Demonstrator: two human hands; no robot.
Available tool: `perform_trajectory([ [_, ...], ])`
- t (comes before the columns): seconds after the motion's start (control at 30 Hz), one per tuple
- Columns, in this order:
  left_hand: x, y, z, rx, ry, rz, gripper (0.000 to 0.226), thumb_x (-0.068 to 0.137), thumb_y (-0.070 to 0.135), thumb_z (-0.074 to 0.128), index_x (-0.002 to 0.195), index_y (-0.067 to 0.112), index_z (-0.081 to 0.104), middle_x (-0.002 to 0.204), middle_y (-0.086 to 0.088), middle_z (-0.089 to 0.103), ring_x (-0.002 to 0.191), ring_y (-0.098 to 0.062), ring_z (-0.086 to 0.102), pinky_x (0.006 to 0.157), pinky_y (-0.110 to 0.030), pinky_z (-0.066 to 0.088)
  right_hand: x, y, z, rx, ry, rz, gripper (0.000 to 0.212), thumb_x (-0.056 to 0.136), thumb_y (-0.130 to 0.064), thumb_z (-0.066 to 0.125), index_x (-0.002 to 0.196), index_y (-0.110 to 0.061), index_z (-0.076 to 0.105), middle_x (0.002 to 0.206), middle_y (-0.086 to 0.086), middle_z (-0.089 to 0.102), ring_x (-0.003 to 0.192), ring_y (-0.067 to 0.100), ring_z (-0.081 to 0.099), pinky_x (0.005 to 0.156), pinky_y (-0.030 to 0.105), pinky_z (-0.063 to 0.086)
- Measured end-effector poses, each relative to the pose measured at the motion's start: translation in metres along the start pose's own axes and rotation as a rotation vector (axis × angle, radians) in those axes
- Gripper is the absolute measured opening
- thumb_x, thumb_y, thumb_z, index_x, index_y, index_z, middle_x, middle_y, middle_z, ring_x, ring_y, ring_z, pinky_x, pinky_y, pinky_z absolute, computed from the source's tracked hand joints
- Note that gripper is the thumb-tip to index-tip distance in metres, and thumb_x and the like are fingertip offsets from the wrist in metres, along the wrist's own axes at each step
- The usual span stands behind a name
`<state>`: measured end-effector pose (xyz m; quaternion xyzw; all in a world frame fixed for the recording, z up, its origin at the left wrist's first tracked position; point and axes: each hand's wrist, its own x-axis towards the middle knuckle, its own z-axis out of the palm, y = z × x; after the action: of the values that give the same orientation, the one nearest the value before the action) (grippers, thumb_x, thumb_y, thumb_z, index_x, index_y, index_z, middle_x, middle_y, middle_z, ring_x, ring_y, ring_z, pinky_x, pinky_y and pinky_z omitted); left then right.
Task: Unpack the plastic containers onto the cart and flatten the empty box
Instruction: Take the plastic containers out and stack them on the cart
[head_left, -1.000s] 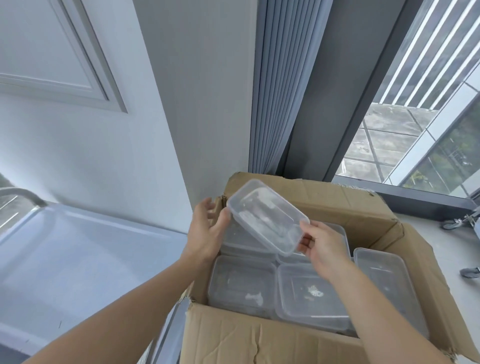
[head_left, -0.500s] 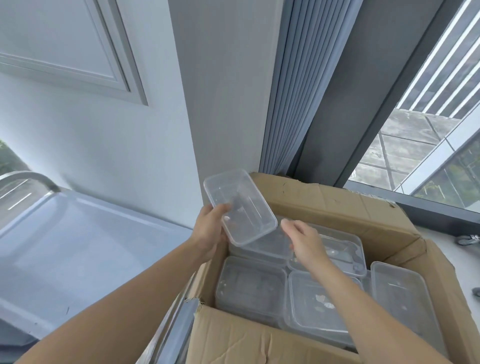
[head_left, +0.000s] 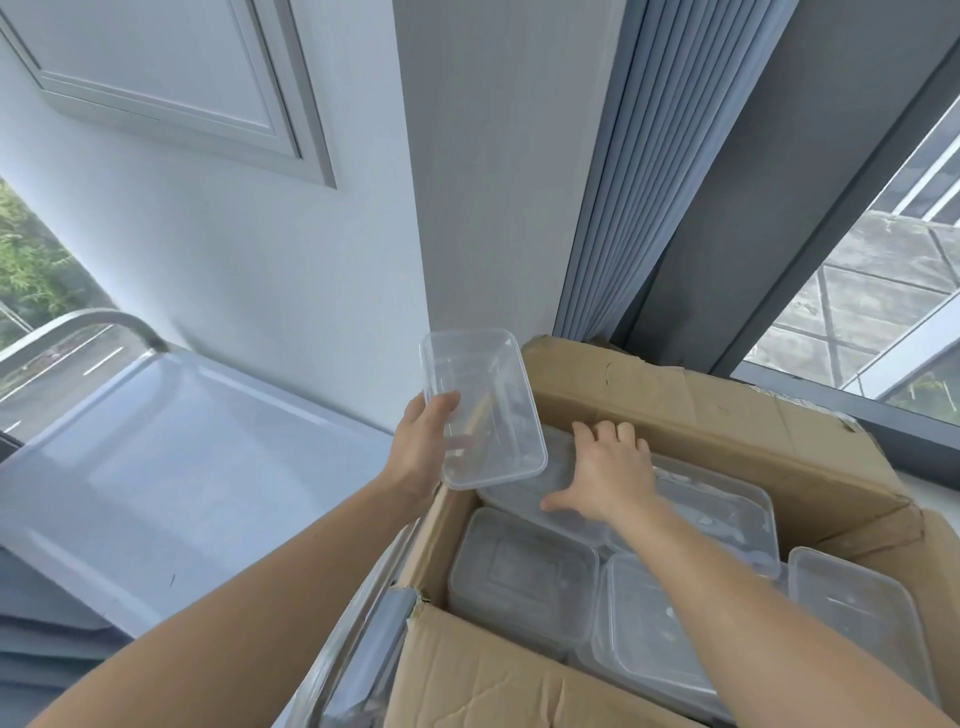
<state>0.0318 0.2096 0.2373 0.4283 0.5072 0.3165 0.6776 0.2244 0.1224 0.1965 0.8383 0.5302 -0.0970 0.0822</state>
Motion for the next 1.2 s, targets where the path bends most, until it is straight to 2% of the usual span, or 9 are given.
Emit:
perform_trajectory([
  [0.2, -0.003, -0.003, -0.001, -0.043, 0.066, -0.04, 0.029, 0.098, 0.037, 0.055, 0.116, 0.016, 0.047, 0.127, -0.005, 0.061, 0.093, -0.031, 0.071, 0.076, -0.044, 0.053, -0.012, -0.002, 0.002, 0.083, 0.068, -0.056, 0.084, 0.06, -0.076, 0.073, 0.115, -0.018, 0.048, 0.115, 0.001, 0.052, 0.108, 0.023, 0.047, 0.091, 0.035, 0.039],
  [0.3, -0.006, -0.002, -0.002, -0.065, 0.091, -0.025, 0.028, 0.098, 0.035, 0.056, 0.115, 0.014, 0.048, 0.122, -0.005, 0.059, 0.088, -0.03, 0.073, 0.086, -0.052, 0.053, -0.018, -0.001, -0.002, 0.178, -0.011, -0.04, 0.077, 0.065, -0.071, 0.076, 0.109, -0.016, 0.042, 0.105, 0.0, 0.051, 0.095, 0.022, 0.053, 0.068, 0.032, 0.04],
  [0.4, -0.008, 0.001, -0.004, -0.068, 0.091, -0.014, 0.016, 0.097, 0.035, 0.058, 0.105, 0.022, 0.056, 0.12, -0.003, 0.058, 0.094, -0.031, 0.073, 0.091, -0.05, 0.052, -0.025, 0.001, -0.005, 0.293, -0.072, 0.006, 0.071, 0.065, -0.069, 0.077, 0.098, -0.018, 0.04, 0.092, -0.004, 0.054, 0.077, 0.017, 0.053, 0.054, 0.03, 0.034],
  [0.63, -0.019, 0.019, -0.012, -0.017, 0.085, 0.028, 0.029, 0.1, 0.041, 0.048, 0.124, 0.026, 0.052, 0.112, -0.005, 0.065, 0.092, -0.026, 0.069, 0.076, -0.042, 0.055, -0.031, 0.03, -0.027, 1.003, -0.019, 0.217, 0.065, 0.072, -0.054, 0.083, 0.112, -0.019, 0.046, 0.101, -0.006, 0.058, 0.091, 0.016, 0.06, 0.073, 0.037, 0.05],
  [0.77, -0.027, 0.023, -0.031, 0.002, 0.17, 0.024, 0.036, 0.099, 0.047, 0.049, 0.123, 0.02, 0.053, 0.116, -0.011, 0.066, 0.093, -0.031, 0.07, 0.095, -0.055, 0.051, -0.037, 0.036, -0.05, 1.514, 0.087, 0.147, 0.033, 0.085, -0.039, 0.078, 0.114, -0.027, 0.067, 0.106, -0.008, 0.074, 0.1, 0.015, 0.069, 0.076, 0.032, 0.052],
  [0.9, -0.04, 0.026, -0.06, 0.019, 0.237, 0.015, 0.039, 0.096, 0.042, 0.05, 0.123, 0.014, 0.052, 0.114, -0.012, 0.066, 0.095, -0.033, 0.07, 0.083, -0.049, 0.055, -0.045, 0.014, -0.059, 1.638, 0.122, 0.058, 0.039, 0.083, -0.044, 0.077, 0.119, -0.03, 0.069, 0.111, -0.008, 0.075, 0.107, 0.018, 0.07, 0.101, 0.05, 0.05],
  [1.0, -0.048, 0.029, -0.088, 0.065, 0.244, 0.007, 0.031, 0.093, 0.031, 0.046, 0.116, 0.011, 0.053, 0.115, -0.013, 0.066, 0.096, -0.034, 0.069, 0.082, -0.049, 0.054, -0.056, -0.013, -0.064, 1.677, 0.082, 0.023, 0.05, 0.072, -0.053, 0.077, 0.117, -0.031, 0.07, 0.108, -0.002, 0.076, 0.105, 0.021, 0.071, 0.103, 0.054, 0.049],
  [1.1, -0.057, 0.032, -0.12, 0.074, 0.262, 0.023, 0.024, 0.094, 0.028, 0.045, 0.111, 0.013, 0.053, 0.114, -0.012, 0.066, 0.097, -0.034, 0.069, 0.082, -0.049, 0.054, -0.067, -0.045, -0.069, 1.685, 0.033, 0.006, 0.045, 0.071, -0.054, 0.077, 0.11, -0.033, 0.071, 0.105, 0.004, 0.076, 0.103, 0.023, 0.071, 0.101, 0.053, 0.05],
  [1.2, -0.066, 0.028, -0.162, 0.048, 0.288, 0.031, 0.02, 0.095, 0.029, 0.046, 0.108, 0.015, 0.052, 0.113, -0.01, 0.067, 0.095, -0.032, 0.07, 0.078, -0.047, 0.055, -0.076, -0.087, -0.068, 1.68, -0.015, -0.051, 0.055, 0.072, -0.054, 0.08, 0.12, -0.03, 0.068, 0.112, -0.002, 0.075, 0.109, 0.021, 0.069, 0.103, 0.053, 0.049],
])
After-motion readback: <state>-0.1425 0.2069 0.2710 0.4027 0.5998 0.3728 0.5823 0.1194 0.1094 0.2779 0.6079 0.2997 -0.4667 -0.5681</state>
